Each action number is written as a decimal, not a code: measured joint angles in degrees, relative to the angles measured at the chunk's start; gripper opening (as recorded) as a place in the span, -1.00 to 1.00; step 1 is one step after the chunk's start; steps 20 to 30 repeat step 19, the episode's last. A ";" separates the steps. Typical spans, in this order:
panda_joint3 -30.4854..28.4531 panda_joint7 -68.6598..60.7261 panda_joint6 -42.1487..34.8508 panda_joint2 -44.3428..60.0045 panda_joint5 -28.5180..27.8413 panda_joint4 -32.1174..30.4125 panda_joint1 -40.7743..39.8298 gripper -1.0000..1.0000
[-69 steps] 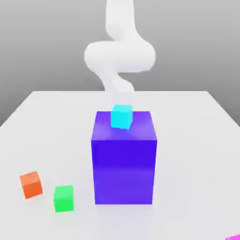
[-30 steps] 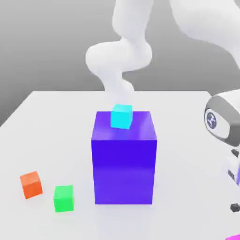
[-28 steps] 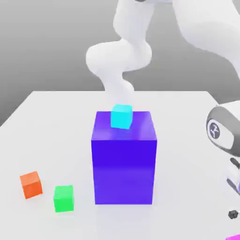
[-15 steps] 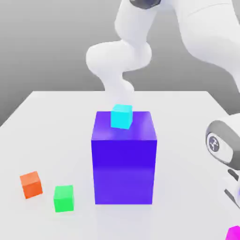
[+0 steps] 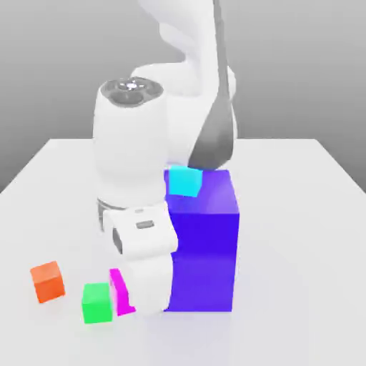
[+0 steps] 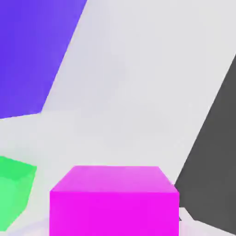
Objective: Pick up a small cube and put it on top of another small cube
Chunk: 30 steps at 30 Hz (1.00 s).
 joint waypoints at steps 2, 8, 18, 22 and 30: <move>-1.42 -7.37 1.36 -2.53 0.76 -4.15 -3.26 -1.00; -0.42 -15.65 5.49 -0.70 5.42 -6.53 -3.10 -1.00; 3.08 -23.13 13.33 8.50 15.70 -6.27 -5.76 1.00; 3.07 -23.13 13.33 8.50 15.70 -6.27 -5.76 1.00; 3.07 -23.13 13.33 8.50 15.70 -6.27 -5.76 1.00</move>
